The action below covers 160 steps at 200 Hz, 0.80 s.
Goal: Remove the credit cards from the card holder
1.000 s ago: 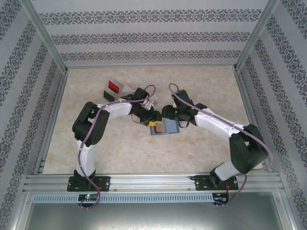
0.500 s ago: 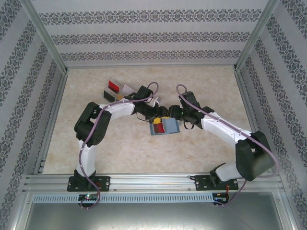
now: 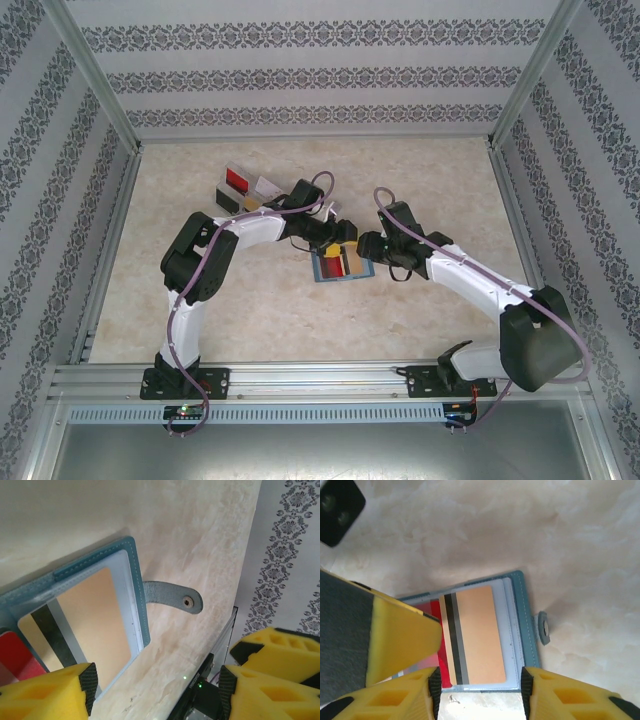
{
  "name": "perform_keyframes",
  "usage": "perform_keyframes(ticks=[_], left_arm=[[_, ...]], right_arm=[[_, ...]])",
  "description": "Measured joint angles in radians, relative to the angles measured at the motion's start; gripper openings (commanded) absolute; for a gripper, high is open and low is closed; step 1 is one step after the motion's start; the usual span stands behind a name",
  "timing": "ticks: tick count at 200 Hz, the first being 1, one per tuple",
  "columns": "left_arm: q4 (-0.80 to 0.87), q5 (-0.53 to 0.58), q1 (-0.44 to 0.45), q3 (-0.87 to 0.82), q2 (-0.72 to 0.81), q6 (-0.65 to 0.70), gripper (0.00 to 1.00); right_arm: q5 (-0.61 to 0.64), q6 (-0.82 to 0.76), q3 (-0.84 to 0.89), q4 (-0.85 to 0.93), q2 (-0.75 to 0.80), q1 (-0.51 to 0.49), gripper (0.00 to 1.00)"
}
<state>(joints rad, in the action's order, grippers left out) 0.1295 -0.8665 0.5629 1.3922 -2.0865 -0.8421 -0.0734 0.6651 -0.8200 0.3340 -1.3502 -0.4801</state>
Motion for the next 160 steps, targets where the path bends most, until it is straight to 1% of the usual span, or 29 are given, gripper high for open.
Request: perform_keyframes(ticks=[21,30,47,65,84,103,132,160], left_arm=[[0.03,0.054,-0.002,0.003,0.001,0.01,0.6],[0.043,0.075,-0.002,0.003,0.001,0.01,0.56],[0.05,0.106,-0.002,-0.002,0.004,0.008,0.49],[0.049,0.124,-0.002,-0.006,0.006,-0.011,0.43],[0.047,0.142,-0.002,-0.007,0.006,-0.038,0.41],[0.044,0.174,-0.002,-0.01,0.007,-0.06,0.41],[0.043,0.22,-0.002,-0.054,0.027,-0.076,0.41],[0.05,0.241,-0.002,-0.055,0.027,-0.082,0.41]], right_arm=[[-0.029,0.002,-0.008,0.009,-0.045,0.0,0.35],[-0.04,-0.003,-0.018,0.014,-0.08,0.0,0.32],[-0.055,-0.009,-0.047,0.025,-0.146,0.0,0.29],[-0.06,-0.018,-0.097,0.04,-0.213,0.0,0.28],[-0.061,-0.034,-0.142,0.042,-0.261,0.0,0.28],[-0.063,-0.049,-0.169,0.044,-0.295,0.003,0.28],[-0.074,-0.08,-0.182,0.043,-0.346,0.013,0.28],[-0.09,-0.101,-0.193,0.05,-0.389,0.02,0.28]])
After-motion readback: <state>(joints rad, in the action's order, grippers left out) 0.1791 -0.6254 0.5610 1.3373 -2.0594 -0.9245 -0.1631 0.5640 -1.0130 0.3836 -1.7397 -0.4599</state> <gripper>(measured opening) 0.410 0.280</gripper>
